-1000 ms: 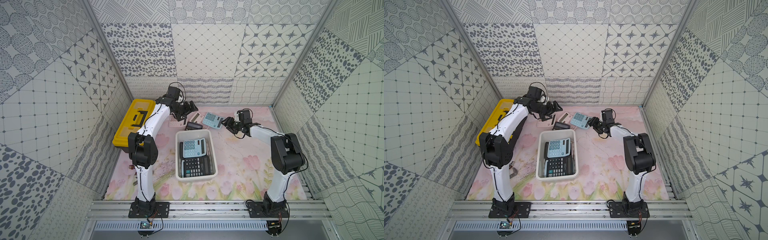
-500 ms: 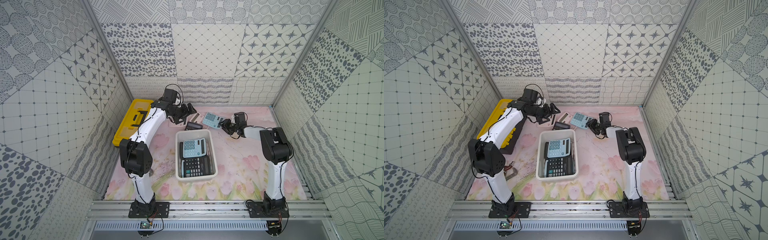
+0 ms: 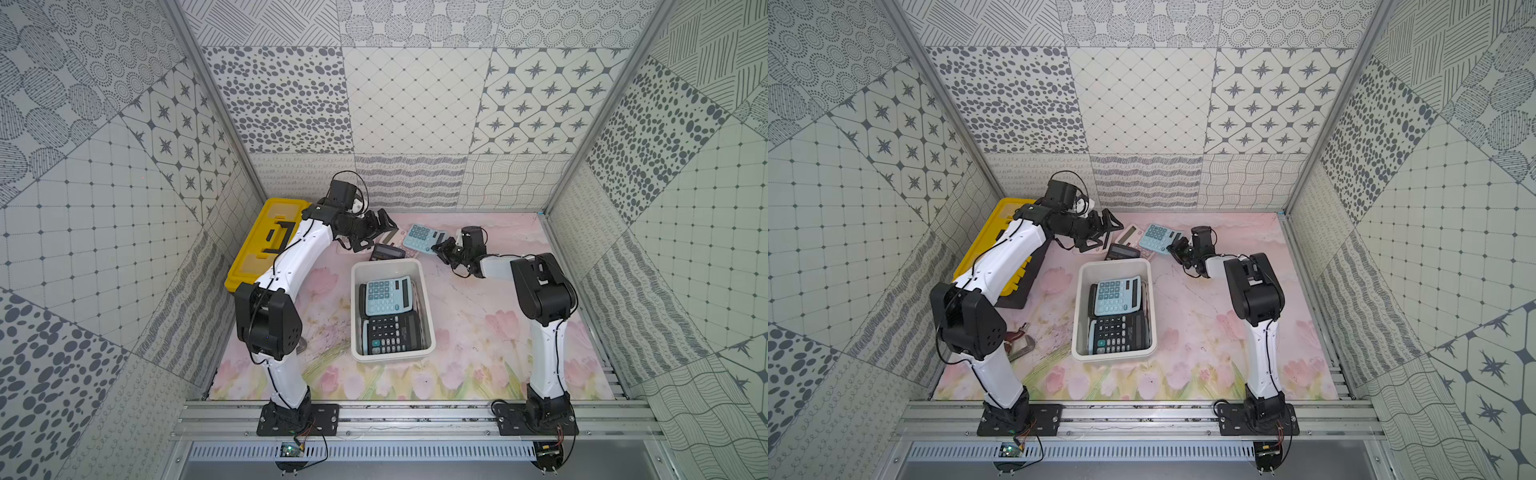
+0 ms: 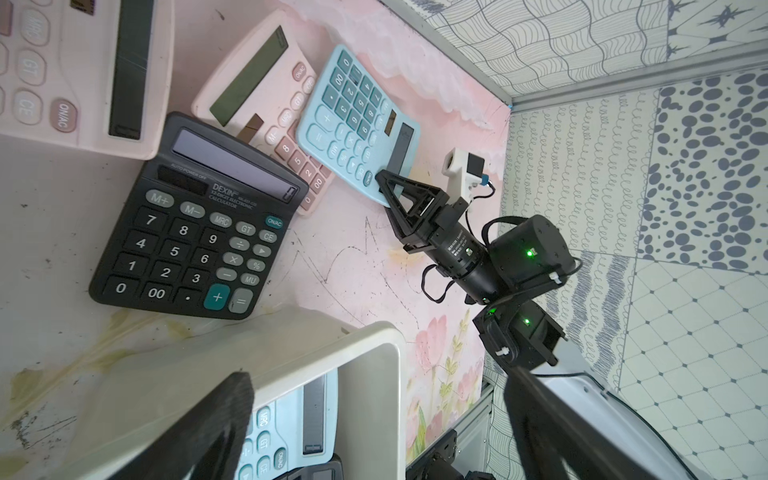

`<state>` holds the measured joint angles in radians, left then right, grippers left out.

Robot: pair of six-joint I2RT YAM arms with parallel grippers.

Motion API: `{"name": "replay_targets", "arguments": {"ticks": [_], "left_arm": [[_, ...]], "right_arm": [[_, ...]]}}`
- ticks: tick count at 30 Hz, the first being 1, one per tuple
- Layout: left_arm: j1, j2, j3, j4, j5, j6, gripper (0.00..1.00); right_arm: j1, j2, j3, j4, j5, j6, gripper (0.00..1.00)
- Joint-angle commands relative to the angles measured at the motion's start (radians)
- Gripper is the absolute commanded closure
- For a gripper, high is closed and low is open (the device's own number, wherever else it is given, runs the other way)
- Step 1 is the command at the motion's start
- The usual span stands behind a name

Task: Put the calculator in the storage box
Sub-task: Pick up the calculator from the center of the board.

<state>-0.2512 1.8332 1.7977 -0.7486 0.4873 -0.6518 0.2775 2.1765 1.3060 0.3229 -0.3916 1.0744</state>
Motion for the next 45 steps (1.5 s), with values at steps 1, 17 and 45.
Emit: {"name": "replay_targets", "arguments": {"ticks": [1,17,45], "left_arm": [[-0.023,-0.044,-0.009,0.005,0.016,0.009,0.00],[-0.048,-0.125,0.083,-0.100,0.034,0.120,0.00],[-0.054,-0.045,0.036,-0.146,0.541,0.224,0.10]], "right_arm": [[-0.003,-0.003,-0.036,0.076,0.022,0.017,0.92],[-0.133,-0.661,-0.206,-0.367,0.029,-0.307,1.00],[-0.099,-0.824,-0.040,-0.965,-0.632,-0.889,1.00]]}}
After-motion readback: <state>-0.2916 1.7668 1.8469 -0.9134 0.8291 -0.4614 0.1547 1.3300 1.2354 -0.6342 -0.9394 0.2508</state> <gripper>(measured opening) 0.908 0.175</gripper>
